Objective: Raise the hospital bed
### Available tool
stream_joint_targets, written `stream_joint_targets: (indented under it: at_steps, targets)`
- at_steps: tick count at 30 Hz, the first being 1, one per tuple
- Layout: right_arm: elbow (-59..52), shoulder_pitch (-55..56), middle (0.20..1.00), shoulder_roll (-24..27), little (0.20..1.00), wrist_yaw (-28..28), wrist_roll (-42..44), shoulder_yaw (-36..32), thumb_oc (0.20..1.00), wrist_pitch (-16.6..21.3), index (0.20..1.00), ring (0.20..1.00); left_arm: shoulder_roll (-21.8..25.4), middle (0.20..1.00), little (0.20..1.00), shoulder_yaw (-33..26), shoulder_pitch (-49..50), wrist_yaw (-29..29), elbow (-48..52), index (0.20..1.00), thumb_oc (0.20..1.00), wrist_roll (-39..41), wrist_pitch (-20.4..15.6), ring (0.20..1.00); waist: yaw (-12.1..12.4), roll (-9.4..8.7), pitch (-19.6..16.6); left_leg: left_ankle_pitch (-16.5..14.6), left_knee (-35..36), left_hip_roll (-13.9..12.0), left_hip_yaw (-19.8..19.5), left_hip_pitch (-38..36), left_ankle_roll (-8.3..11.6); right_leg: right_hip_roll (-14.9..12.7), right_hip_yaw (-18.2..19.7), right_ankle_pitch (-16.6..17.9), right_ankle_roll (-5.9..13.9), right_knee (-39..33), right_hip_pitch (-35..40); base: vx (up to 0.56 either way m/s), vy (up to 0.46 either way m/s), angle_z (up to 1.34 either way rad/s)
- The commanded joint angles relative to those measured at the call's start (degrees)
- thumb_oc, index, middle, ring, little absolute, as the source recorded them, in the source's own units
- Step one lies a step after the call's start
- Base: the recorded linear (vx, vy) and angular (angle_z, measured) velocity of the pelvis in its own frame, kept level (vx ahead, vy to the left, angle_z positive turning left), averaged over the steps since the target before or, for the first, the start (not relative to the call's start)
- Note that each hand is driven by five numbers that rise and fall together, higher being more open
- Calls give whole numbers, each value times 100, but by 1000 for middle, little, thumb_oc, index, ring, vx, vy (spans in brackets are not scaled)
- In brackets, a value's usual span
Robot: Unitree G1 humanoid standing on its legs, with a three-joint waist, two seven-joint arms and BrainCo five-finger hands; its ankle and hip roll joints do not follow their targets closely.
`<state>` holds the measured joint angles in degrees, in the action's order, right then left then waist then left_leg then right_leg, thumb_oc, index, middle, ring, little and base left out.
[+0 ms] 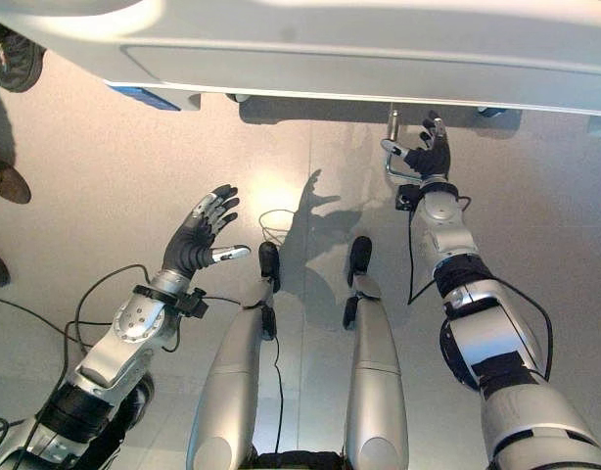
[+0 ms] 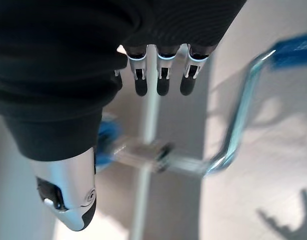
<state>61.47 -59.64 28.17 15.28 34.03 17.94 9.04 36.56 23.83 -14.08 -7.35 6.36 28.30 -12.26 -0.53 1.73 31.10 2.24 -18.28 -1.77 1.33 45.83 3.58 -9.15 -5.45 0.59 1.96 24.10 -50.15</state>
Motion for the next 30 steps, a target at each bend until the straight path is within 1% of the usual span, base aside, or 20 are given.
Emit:
stream_joint_targets:
  at_steps: [1,4,10,13,18,24,30]
  targets:
    - [82,-36,1000,338,1000,-59,148,158,1000,-59,1000,1000,116,1000,1000,-70,108,-8,639,1000,1000,106,-311,1000,-9,42,-131,-327,-319,102,-43,180,-104,-64,51,72,422,-175,18,12,32,5]
    - [406,-92,1000,386,1000,-131,146,151,1000,-126,1000,1000,64,1000,1000,-53,74,-1,670,1000,1000,100,-323,1000,-6,64,-131,-320,-291,106,-31,179,-113,-63,54,67,424,-175,-5,3,7,1]
    - [1139,-115,1000,457,1000,-106,-123,74,1000,-295,1000,1000,12,1000,1000,17,-17,-105,623,1000,1000,-2,-348,1000,-2,126,-131,-348,-291,133,7,184,-141,-67,71,71,423,-200,-23,0,5,0]
    - [1263,-49,1000,462,1000,-100,-164,25,1000,-316,1000,1000,-37,1000,1000,61,-69,-112,592,1000,1000,-13,-348,1000,-2,160,-131,-348,-285,137,9,194,-155,-68,86,67,422,-194,-39,0,0,0]
    - [1364,60,1000,463,1000,-131,-160,-40,1000,-343,1000,1000,-13,1000,1000,42,-46,-103,572,1000,1000,-58,-346,1000,-6,154,-131,-355,-274,143,20,178,-158,-70,100,64,426,-187,-39,0,0,0]
    - [1661,153,1000,457,1000,-147,-294,-98,1000,-470,1000,1000,-39,1000,1000,68,-128,-152,554,1000,1000,-66,-355,1000,8,189,-131,-357,-301,150,27,197,-160,-74,117,68,434,-171,-56,0,0,0]
    - [1648,183,1000,439,1000,-161,-268,-118,1000,-443,1000,1000,-58,1000,1000,33,-133,-173,572,1000,1000,-52,-382,1000,32,238,-131,-338,-285,153,20,216,-159,-77,124,63,434,-177,-72,0,0,0]
